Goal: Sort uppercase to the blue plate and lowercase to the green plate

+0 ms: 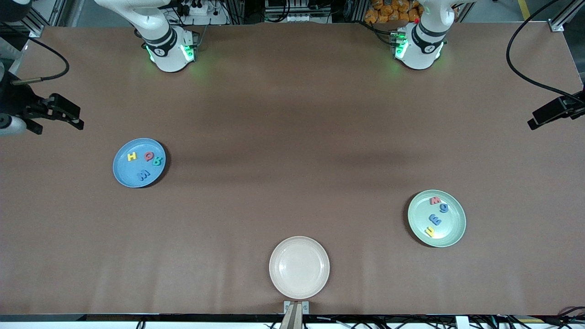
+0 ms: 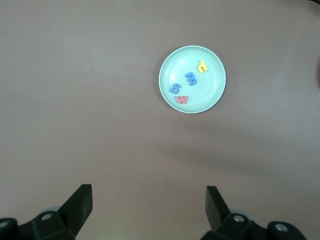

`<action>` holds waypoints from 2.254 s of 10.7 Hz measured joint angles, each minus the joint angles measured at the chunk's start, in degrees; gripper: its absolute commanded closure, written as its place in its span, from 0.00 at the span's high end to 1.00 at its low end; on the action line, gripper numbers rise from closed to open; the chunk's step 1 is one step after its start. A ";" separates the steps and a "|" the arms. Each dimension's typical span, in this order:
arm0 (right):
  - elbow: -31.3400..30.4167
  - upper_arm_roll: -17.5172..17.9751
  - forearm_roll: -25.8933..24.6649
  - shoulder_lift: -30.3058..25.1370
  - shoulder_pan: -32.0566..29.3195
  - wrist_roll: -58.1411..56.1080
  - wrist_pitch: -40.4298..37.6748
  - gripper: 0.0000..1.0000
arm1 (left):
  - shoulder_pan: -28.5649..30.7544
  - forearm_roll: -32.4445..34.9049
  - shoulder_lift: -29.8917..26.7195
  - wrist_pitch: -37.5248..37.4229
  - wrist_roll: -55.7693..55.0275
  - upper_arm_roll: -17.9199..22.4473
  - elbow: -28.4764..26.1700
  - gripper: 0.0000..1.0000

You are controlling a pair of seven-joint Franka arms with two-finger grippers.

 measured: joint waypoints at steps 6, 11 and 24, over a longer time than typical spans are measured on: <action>0.02 0.00 -0.18 -3.38 -0.67 0.32 -7.96 1.00 | 0.00 0.00 0.00 0.00 0.00 0.00 -0.02 1.00; -0.01 -0.02 -2.05 -3.51 -0.80 0.35 -7.62 1.00 | -0.03 0.00 0.00 0.00 0.00 -0.01 -0.03 1.00; -0.24 -0.03 -2.35 -3.56 -1.16 0.60 -6.17 1.00 | -0.03 0.00 0.00 0.00 0.07 -0.38 -0.05 1.00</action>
